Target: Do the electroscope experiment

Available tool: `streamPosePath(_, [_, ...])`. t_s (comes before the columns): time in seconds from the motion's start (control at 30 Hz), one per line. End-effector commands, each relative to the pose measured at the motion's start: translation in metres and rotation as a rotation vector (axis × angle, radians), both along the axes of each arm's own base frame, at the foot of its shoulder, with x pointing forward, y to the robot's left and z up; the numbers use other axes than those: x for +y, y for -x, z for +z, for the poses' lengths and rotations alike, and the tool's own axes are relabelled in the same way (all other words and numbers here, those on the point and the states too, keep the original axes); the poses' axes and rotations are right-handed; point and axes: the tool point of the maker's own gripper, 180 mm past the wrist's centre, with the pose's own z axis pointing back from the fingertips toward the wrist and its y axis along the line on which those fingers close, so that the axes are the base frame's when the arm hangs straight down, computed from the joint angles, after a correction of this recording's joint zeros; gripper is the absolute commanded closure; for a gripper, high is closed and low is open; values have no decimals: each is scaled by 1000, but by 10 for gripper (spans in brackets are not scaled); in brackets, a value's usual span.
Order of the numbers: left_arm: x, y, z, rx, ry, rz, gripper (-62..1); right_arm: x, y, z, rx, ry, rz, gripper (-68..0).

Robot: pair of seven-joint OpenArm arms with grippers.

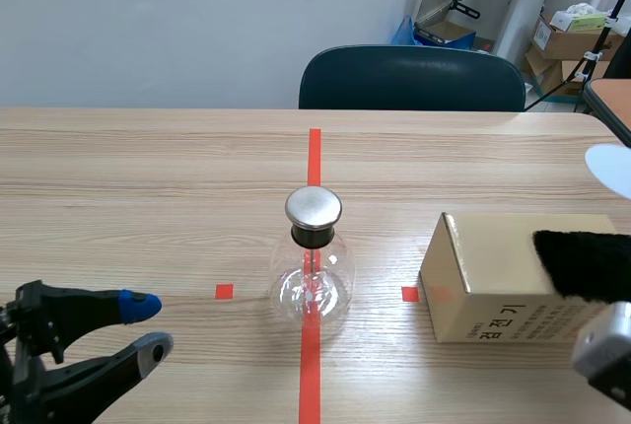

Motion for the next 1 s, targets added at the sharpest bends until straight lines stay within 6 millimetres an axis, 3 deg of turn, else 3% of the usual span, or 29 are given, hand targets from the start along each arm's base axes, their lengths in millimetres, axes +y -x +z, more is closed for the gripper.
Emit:
streamPosePath(0.0, [-3, 7, 11, -4, 52, -9, -288, -4, -1, 11, -65, 13, -7, -20])
streamPosePath(0.27, [1, 38, 34, 28, 152, -48, -288, -6, 5, -15, -30, 10, 10, -20])
streamPosePath(0.5, [-3, 52, 39, 61, 201, -48, -288, -9, 12, -42, 32, 42, 5, -20])
streamPosePath(0.8, [1, 46, 55, 73, 320, 19, -288, -10, 27, -69, 115, 69, 1, -19])
streamPosePath(0.97, [-2, 47, 48, 31, 257, 16, -288, -14, 32, -77, 144, 87, -8, -19])
